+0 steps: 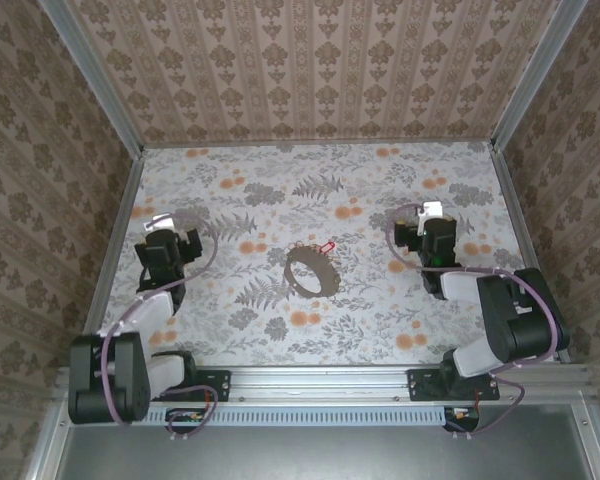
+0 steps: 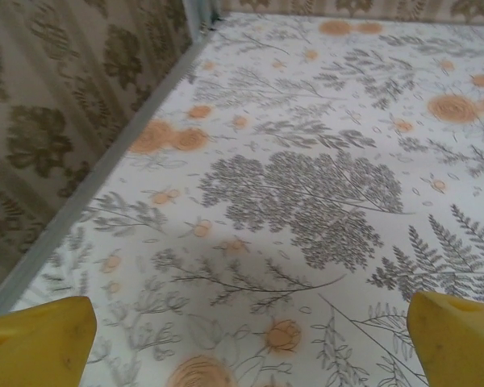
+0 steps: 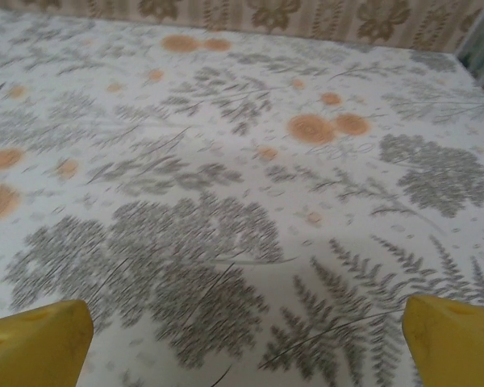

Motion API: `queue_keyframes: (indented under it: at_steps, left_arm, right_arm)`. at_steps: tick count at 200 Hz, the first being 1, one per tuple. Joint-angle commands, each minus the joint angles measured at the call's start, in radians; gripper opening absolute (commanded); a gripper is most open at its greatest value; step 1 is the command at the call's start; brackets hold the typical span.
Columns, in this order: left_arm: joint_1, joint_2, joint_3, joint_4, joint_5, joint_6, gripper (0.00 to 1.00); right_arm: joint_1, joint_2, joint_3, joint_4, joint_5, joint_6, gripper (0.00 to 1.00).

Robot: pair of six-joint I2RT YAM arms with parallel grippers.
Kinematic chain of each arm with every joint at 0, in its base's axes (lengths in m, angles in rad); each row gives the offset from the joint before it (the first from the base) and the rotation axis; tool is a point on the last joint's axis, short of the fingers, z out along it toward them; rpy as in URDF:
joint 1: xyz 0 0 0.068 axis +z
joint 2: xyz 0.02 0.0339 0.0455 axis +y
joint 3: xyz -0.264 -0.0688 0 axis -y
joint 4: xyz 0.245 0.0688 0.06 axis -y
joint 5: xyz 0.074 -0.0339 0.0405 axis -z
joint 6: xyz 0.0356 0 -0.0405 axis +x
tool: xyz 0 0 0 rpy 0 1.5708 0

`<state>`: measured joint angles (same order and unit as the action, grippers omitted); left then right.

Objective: Put the keys on the keyring

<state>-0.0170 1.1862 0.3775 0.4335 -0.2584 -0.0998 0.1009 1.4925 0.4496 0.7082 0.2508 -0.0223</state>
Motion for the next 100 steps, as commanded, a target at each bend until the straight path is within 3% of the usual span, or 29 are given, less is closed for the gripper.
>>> queue_keyframes:
  at_steps: [1,24,55,100]
  left_arm:
    - [0.006,0.150,-0.012,0.290,0.075,0.076,1.00]
    - [0.001,0.258,0.069,0.271,0.165,0.122,1.00]
    - [0.011,0.347,0.027,0.414,0.244,0.138,1.00]
    - [0.001,0.346,0.032,0.402,0.223,0.144,1.00]
  right_arm:
    - [-0.023,0.006,0.019,0.020,-0.003,0.046,1.00]
    - [-0.051,0.006,0.028,-0.001,-0.035,0.073,1.00]
    - [-0.082,0.003,0.025,0.000,-0.082,0.094,1.00]
    - [-0.066,0.002,0.021,0.006,-0.074,0.075,1.00]
